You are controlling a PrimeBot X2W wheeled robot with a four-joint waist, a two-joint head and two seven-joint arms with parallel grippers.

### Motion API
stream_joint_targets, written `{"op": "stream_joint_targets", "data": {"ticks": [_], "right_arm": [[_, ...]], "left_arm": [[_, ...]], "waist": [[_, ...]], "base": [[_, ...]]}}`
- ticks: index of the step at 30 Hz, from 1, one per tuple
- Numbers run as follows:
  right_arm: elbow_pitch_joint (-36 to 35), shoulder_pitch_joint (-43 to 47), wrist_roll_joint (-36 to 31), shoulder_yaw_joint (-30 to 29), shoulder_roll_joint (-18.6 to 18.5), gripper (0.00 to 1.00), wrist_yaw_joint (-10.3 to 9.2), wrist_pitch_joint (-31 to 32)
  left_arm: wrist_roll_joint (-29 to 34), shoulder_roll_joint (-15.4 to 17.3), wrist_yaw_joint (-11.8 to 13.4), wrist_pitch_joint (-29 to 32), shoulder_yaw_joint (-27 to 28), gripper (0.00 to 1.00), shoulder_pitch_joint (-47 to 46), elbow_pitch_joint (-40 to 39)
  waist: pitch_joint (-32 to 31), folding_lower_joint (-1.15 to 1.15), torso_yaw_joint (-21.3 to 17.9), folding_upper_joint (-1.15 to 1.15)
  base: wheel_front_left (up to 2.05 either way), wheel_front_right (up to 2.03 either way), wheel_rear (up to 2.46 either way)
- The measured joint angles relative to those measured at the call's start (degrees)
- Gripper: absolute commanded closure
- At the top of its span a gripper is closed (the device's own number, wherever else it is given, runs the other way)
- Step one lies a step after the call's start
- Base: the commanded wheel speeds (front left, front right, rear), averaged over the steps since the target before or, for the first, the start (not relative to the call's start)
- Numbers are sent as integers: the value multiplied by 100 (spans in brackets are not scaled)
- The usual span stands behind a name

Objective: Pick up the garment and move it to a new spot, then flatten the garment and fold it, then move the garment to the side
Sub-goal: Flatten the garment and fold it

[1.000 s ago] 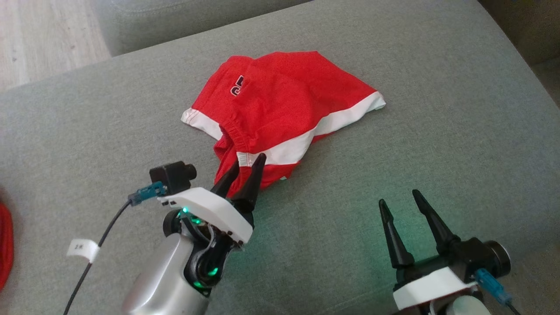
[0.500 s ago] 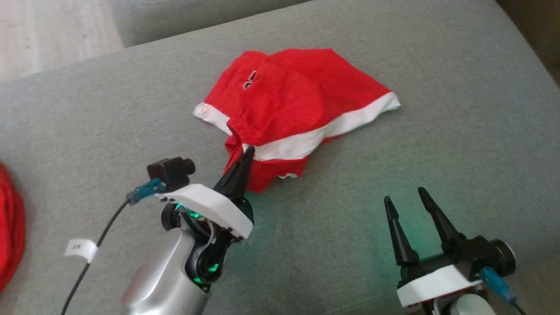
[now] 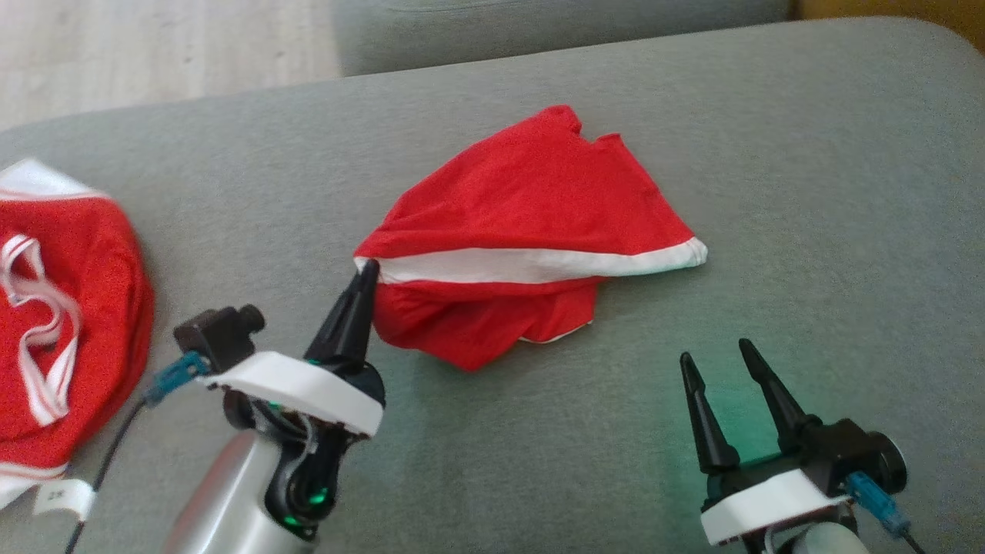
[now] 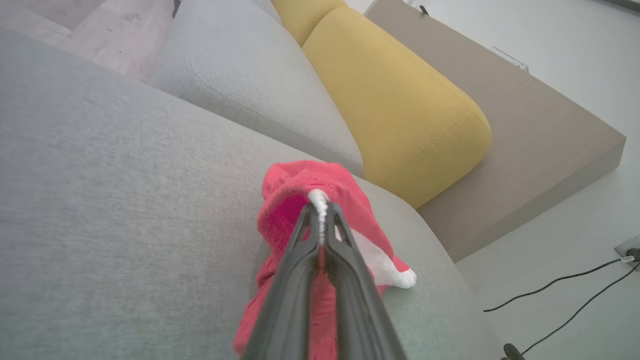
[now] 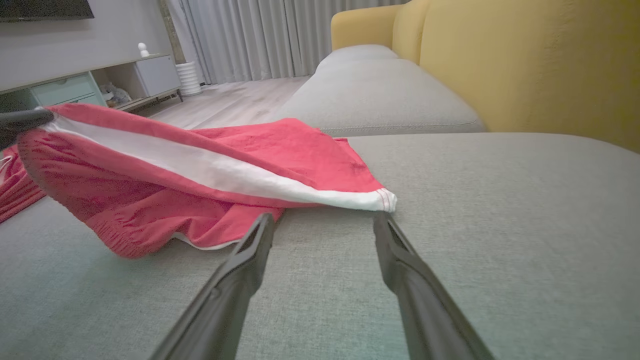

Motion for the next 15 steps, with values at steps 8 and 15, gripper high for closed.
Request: {"op": "stream_joint_targets", "data": {"ticks": [8,15], "right_arm": [[745,-482,-549,-372,-1,0,0,1],[2052,-1597,-1190,-665,-52,0,0,5]], "left_arm": [[1,305,55,43,138,100,4,-235],[0,324,55,90,133,100,2,-318]], "waist": [[138,0,487,0],[354,1,689,0]], "base": [[0,0,0],[0,0,0]]}}
